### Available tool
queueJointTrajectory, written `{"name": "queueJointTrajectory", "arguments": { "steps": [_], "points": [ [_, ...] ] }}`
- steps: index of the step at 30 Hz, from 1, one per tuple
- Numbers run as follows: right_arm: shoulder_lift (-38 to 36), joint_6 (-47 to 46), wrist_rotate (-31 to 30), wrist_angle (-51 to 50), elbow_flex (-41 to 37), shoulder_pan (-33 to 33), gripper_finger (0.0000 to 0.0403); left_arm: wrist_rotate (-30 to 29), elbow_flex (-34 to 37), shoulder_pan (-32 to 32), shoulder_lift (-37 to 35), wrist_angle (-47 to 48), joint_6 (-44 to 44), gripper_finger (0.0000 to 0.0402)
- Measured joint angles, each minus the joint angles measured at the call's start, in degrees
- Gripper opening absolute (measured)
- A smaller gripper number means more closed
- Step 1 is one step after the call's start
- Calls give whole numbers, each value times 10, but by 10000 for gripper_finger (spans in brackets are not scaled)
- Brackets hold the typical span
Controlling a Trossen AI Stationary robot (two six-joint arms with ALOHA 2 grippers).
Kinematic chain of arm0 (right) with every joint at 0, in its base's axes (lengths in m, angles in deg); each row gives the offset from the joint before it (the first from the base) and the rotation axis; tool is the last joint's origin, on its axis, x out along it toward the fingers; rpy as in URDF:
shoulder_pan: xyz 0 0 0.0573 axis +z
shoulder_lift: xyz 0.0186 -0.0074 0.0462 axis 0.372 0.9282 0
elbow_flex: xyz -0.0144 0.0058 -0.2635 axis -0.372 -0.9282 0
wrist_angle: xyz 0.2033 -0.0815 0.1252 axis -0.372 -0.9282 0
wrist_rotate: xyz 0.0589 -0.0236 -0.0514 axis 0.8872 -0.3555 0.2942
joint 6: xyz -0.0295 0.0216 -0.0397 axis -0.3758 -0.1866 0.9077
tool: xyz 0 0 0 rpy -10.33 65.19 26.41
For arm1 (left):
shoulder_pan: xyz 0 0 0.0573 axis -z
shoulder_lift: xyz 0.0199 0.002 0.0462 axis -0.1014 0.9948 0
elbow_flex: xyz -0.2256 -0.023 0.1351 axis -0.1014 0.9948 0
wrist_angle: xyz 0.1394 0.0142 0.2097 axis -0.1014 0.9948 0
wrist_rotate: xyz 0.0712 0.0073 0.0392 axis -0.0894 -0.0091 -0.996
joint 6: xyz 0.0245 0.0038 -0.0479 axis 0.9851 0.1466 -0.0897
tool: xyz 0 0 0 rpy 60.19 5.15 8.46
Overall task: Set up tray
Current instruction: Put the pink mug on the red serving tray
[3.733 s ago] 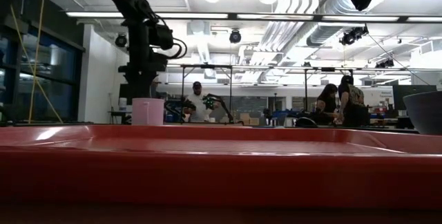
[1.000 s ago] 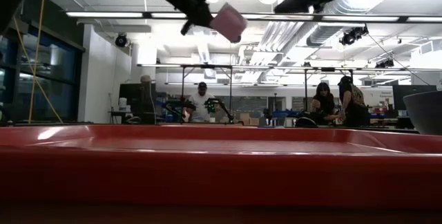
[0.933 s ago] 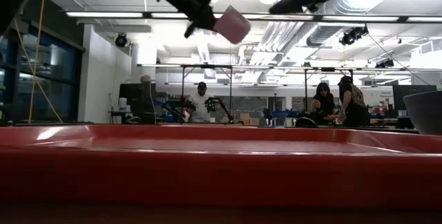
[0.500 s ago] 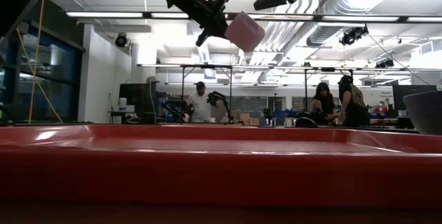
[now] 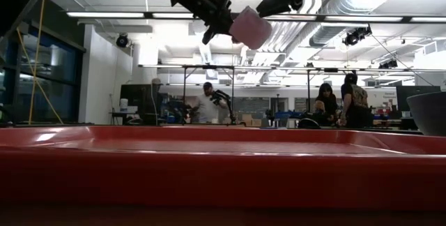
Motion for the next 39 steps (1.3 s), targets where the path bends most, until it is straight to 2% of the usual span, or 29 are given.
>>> {"name": "queueJointTrajectory", "arguments": {
  "steps": [18,22,28,29,35,39],
  "points": [
    [31,-19,-2,17,0,19,185,14,0,29,0,-33,0,19],
    [36,-43,-10,20,0,24,146,16,0,28,0,-29,6,19],
    [26,-39,-4,21,0,29,26,18,0,28,0,-21,15,19],
    [25,-35,3,21,0,29,15,18,0,29,0,-21,17,19],
    [21,-49,8,23,-2,29,7,15,0,29,0,-20,36,20],
    [21,-79,7,28,-1,29,3,10,0,29,0,-26,79,64]
  ]
}}
